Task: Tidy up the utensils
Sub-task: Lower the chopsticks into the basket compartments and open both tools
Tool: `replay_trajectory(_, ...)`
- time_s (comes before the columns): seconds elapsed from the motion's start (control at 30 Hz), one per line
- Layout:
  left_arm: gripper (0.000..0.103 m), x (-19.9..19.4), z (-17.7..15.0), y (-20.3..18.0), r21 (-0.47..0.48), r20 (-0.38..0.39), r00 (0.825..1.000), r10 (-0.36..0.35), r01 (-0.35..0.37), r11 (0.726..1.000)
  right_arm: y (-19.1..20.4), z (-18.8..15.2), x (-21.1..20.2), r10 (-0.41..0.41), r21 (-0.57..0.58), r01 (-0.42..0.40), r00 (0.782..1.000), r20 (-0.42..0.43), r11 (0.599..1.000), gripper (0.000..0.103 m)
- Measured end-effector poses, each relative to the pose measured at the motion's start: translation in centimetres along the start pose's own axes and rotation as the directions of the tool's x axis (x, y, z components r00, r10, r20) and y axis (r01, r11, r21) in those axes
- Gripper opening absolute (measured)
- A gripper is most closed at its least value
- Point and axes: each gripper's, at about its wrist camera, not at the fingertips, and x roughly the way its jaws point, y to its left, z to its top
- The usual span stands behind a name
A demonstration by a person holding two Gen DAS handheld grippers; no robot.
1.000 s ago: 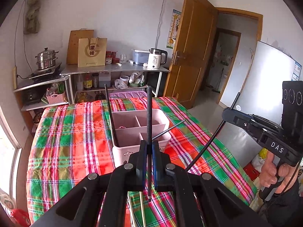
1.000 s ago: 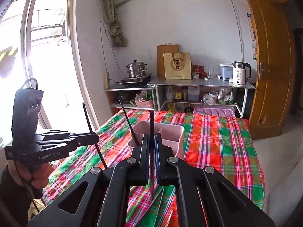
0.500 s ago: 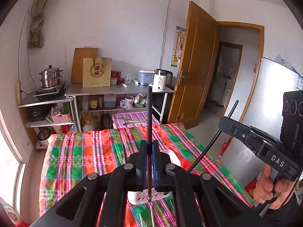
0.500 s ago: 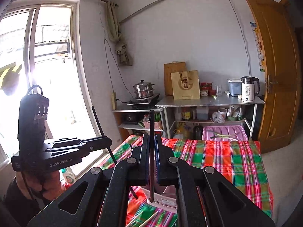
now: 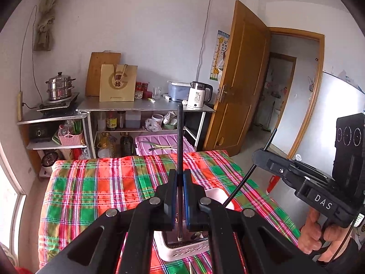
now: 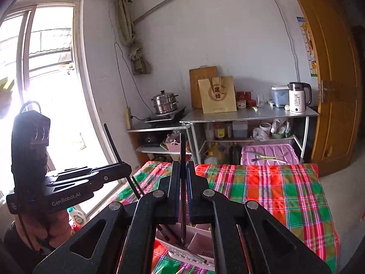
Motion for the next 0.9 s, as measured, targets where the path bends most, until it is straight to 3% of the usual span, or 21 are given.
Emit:
replay_trajectory(0.6, 0.005, 5.0, -5.7, 1.9, -0.034, -0.12, 0.993, 0.0, -0.004, 0.999, -1.1, -4.6, 3.9, -0.021, 0.005, 0.022, 0.986, -0.164, 1.0, 0.005)
replay_trajectory(0.67, 0.005, 4.8, -5.8, 1.9, -0.039, -0.126, 0.992, -0.006, 0.001, 0.999, -1.1, -4.8, 3.8, -0.027, 0.0, 0.028, 0.985, -0.17, 1.0, 0.012)
replay_trajectory(0.73, 0.01, 4.4, -5.9, 1.9, -0.038, -0.126, 0.992, -0.01, 0.005, 0.999, -1.2, -4.7, 3.3, -0.026, 0.001, 0.027, 0.985, -0.168, 1.0, 0.018)
replay_trajectory(0.9, 0.021, 2.0, -5.9, 1.4, -0.032, -0.08, 0.997, -0.003, 0.0, 0.999, -1.0, -3.9, 1.0, -0.036, -0.024, 0.033, 0.99, -0.136, 0.999, 0.019)
